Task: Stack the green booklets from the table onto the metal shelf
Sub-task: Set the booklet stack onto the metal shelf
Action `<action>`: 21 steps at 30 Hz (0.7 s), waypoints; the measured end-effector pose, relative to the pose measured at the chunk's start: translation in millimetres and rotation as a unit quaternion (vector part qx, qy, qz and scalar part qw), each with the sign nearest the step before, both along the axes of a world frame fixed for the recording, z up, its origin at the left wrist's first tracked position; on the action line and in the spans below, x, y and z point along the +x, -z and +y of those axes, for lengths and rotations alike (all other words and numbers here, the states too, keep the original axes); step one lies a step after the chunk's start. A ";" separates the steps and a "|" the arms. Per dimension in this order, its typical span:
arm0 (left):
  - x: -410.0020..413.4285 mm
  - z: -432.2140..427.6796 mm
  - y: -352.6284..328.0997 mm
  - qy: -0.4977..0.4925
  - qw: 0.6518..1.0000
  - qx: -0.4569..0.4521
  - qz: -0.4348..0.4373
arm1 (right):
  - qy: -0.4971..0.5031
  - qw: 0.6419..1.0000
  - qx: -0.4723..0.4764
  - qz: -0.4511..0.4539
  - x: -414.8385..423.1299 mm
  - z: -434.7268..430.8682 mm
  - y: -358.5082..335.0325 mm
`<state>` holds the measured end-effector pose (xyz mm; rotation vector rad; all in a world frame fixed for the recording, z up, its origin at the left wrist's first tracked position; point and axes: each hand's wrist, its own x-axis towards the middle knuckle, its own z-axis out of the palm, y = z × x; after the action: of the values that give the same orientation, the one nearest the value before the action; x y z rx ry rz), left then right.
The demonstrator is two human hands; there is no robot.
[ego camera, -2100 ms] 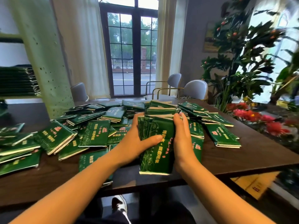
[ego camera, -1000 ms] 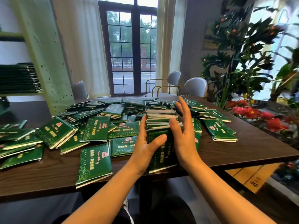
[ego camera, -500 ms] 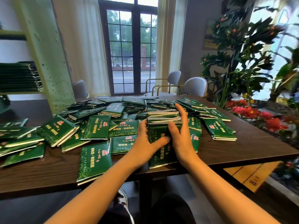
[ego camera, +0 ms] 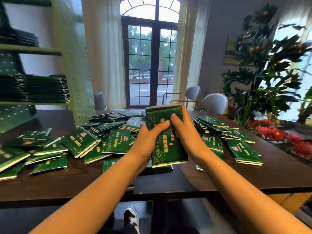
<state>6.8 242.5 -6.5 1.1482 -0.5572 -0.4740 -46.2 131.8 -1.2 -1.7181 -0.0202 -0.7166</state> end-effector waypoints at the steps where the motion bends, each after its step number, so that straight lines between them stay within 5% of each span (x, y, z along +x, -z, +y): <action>1: 1.7 5.5 -5.4 -0.004 1.000 -0.011 0.018 | -0.027 1.000 -0.005 0.011 0.8 2.6 -0.2; 11: 30.0 84.7 -62.4 -0.015 0.984 -0.010 0.178 | -0.182 0.981 -0.021 0.066 45.9 74.5 -39.7; 21: 82.9 176.4 -111.6 -0.136 0.988 -0.020 0.075 | -0.248 0.967 -0.020 0.056 123.9 167.0 -90.1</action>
<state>89.6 418.9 105.0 1.1194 -0.2734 -0.3090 77.7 298.8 89.0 -1.6941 -0.3756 -0.2482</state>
